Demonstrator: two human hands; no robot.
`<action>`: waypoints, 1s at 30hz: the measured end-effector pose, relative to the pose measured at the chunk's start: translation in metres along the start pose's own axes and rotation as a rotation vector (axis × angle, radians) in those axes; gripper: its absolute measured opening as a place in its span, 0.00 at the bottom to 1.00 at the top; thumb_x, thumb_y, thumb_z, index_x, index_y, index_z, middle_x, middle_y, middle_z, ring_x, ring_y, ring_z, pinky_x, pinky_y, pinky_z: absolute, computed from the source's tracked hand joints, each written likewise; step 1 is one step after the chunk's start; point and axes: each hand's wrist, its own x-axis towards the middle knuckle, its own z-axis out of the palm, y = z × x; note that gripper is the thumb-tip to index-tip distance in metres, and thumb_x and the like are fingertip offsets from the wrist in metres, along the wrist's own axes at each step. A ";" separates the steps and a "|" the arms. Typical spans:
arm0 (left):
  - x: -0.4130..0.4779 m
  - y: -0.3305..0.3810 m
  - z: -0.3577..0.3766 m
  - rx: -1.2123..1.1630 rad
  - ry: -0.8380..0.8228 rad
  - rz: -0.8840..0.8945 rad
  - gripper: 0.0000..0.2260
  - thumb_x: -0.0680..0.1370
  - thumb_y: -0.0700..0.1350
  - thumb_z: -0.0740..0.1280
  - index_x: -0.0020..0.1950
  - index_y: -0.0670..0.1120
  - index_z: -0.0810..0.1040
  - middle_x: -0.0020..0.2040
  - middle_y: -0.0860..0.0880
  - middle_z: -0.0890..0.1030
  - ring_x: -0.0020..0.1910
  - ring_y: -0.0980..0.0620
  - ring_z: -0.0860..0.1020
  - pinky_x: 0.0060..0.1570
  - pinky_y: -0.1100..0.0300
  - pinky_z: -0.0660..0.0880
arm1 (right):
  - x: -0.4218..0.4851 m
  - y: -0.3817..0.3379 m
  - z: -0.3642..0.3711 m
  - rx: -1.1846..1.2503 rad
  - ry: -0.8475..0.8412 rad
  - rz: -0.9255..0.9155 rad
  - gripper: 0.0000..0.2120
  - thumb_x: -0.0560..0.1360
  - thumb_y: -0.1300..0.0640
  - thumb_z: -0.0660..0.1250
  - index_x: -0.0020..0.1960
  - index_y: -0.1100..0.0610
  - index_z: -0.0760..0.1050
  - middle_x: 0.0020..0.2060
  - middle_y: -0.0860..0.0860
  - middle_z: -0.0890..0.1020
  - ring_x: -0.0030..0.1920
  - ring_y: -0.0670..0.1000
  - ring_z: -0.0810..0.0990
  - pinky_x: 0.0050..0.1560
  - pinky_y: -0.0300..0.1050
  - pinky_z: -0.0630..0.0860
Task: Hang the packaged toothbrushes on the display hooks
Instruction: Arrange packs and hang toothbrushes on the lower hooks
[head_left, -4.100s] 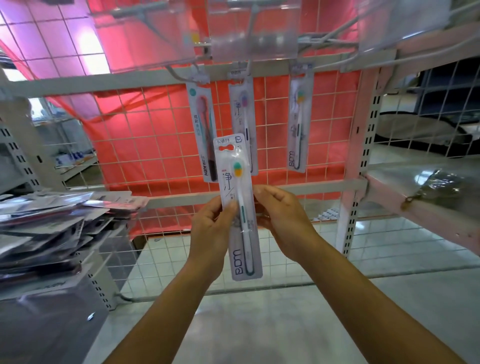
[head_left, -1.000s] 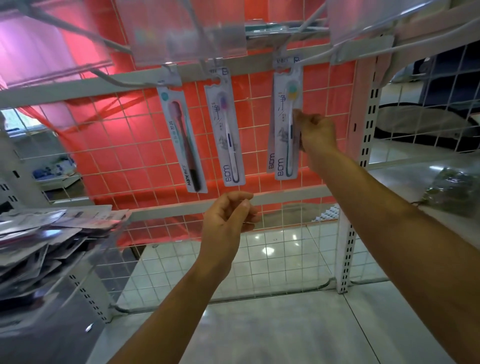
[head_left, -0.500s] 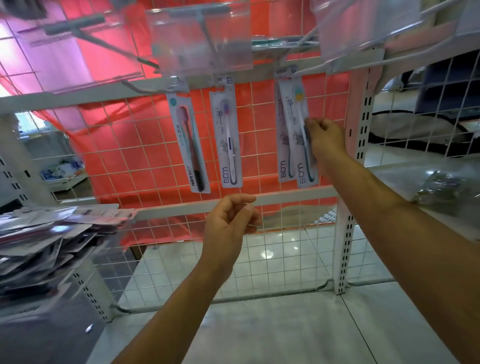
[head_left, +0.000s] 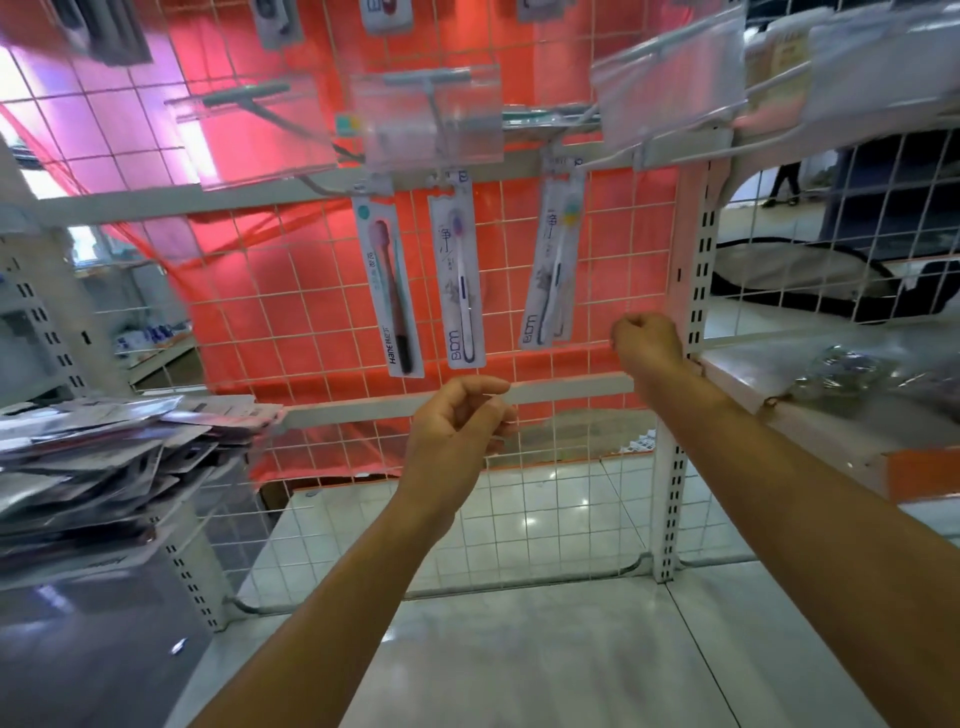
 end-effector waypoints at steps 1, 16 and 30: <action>-0.001 0.000 -0.002 0.038 -0.003 -0.013 0.08 0.80 0.38 0.63 0.51 0.49 0.78 0.42 0.51 0.83 0.40 0.56 0.82 0.41 0.65 0.78 | -0.007 0.002 0.000 -0.006 -0.023 -0.003 0.07 0.78 0.62 0.58 0.44 0.57 0.73 0.34 0.52 0.72 0.36 0.51 0.71 0.33 0.40 0.66; 0.050 -0.013 -0.030 0.831 -0.064 -0.024 0.09 0.78 0.44 0.65 0.56 0.45 0.81 0.51 0.48 0.83 0.49 0.50 0.78 0.51 0.58 0.73 | -0.070 -0.003 0.061 -0.294 -0.396 -0.198 0.12 0.75 0.59 0.63 0.35 0.62 0.75 0.32 0.57 0.76 0.34 0.53 0.73 0.39 0.53 0.72; 0.043 0.096 -0.042 1.222 -0.388 -0.426 0.18 0.80 0.50 0.61 0.70 0.50 0.70 0.66 0.47 0.76 0.65 0.45 0.74 0.62 0.54 0.71 | -0.128 -0.115 0.038 -0.695 -0.669 -0.068 0.14 0.80 0.52 0.61 0.62 0.56 0.76 0.59 0.54 0.80 0.60 0.56 0.77 0.57 0.45 0.72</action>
